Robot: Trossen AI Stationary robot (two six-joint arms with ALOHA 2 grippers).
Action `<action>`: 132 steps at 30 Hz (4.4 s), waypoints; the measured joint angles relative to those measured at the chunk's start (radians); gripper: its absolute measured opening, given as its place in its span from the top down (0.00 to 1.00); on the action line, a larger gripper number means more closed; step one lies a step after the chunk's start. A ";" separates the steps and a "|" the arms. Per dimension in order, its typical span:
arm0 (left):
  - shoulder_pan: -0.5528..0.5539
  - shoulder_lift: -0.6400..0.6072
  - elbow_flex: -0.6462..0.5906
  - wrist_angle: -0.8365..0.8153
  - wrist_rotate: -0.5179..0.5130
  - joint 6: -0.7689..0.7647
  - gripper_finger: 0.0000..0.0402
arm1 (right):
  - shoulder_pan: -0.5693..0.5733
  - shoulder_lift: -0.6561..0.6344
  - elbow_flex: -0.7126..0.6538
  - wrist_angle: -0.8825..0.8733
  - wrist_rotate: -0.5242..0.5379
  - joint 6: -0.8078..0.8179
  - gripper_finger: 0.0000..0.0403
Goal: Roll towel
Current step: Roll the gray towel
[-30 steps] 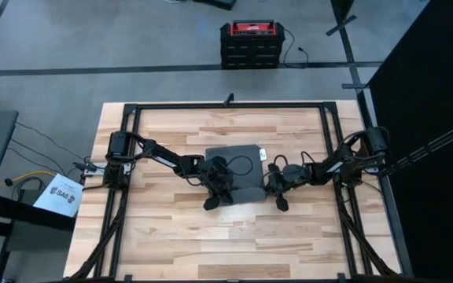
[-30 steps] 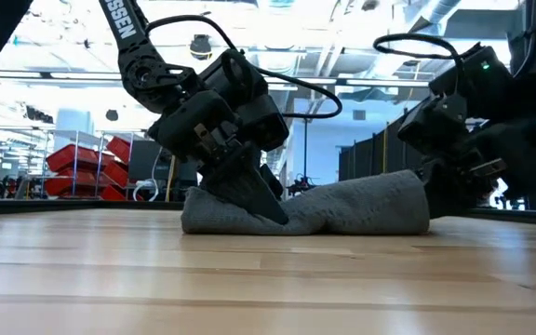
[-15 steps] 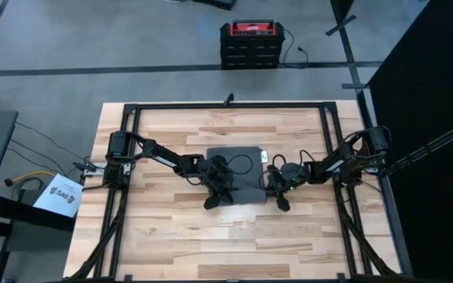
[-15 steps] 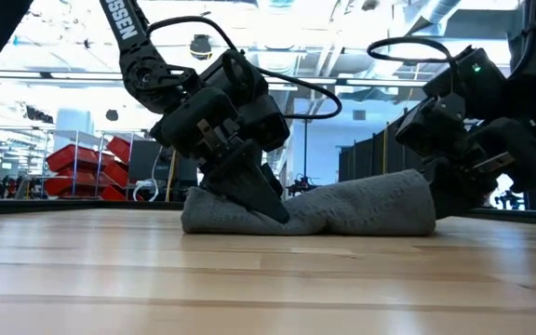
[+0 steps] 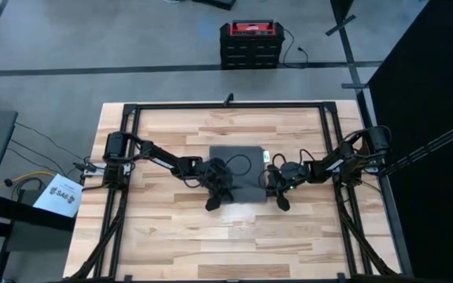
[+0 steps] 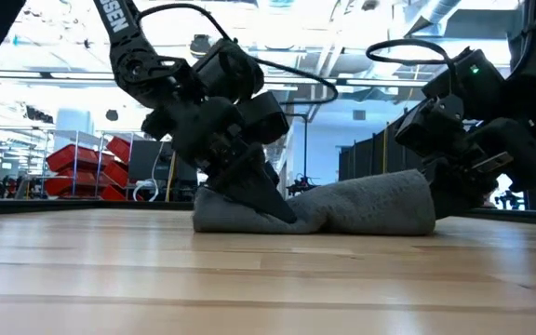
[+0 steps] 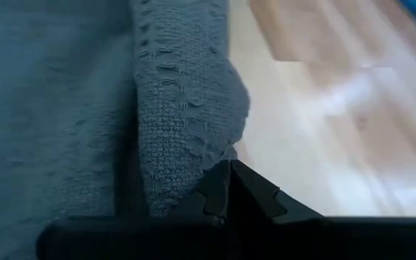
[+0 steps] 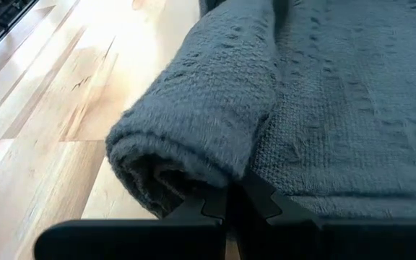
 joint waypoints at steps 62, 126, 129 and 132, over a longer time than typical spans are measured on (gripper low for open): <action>0.006 0.214 0.005 0.520 -0.189 0.134 1.00 | 0.020 0.002 -0.003 0.008 0.016 0.032 1.00; 0.016 0.223 -0.078 0.573 -0.041 0.027 1.00 | 0.301 -0.103 0.172 -0.255 0.357 0.199 1.00; 0.014 0.223 -0.078 0.573 -0.042 0.029 1.00 | 0.318 -0.093 0.182 -0.291 0.374 0.224 1.00; 0.013 0.223 -0.078 0.573 -0.020 0.029 1.00 | 0.327 -0.095 0.183 -0.332 0.386 0.252 1.00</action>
